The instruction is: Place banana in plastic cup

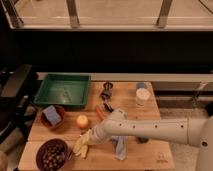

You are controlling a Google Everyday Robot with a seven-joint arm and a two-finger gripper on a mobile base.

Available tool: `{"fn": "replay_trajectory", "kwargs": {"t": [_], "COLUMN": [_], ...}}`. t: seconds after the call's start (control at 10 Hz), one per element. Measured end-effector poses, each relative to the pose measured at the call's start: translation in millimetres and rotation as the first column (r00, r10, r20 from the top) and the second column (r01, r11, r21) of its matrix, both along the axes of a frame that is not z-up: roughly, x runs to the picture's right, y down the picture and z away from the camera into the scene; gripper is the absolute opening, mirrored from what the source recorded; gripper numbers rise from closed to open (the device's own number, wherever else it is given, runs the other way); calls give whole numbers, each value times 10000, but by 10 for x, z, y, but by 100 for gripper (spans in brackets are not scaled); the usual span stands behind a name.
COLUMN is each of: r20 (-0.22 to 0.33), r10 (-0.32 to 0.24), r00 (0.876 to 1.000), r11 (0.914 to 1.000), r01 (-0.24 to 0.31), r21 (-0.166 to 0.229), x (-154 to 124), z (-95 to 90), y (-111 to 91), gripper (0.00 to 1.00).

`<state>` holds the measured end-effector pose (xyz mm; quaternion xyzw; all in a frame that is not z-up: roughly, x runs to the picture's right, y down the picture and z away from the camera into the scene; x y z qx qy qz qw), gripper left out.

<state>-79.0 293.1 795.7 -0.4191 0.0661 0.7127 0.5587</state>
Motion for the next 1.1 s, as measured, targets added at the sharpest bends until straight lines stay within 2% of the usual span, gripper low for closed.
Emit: {"fn": "replay_trajectory", "kwargs": {"t": [0.2, 0.4, 0.6, 0.8, 1.0, 1.1], "r20": [18, 99, 191, 346, 319, 260], "r10": [30, 225, 479, 809, 1240, 1484], "r00": [10000, 9997, 9987, 9961, 9918, 9886], "r11": [9992, 9928, 9775, 9568, 9375, 9341], "r01": [-31, -235, -507, -873, -1276, -1487], "r21": [393, 1176, 2047, 2774, 3238, 3245], "x": [15, 21, 66, 158, 356, 504], "z": [-72, -298, -689, -981, -1044, -995], "y": [-69, -301, -677, -1043, -1396, -1542], "gripper": [0, 0, 0, 0, 0, 0]}}
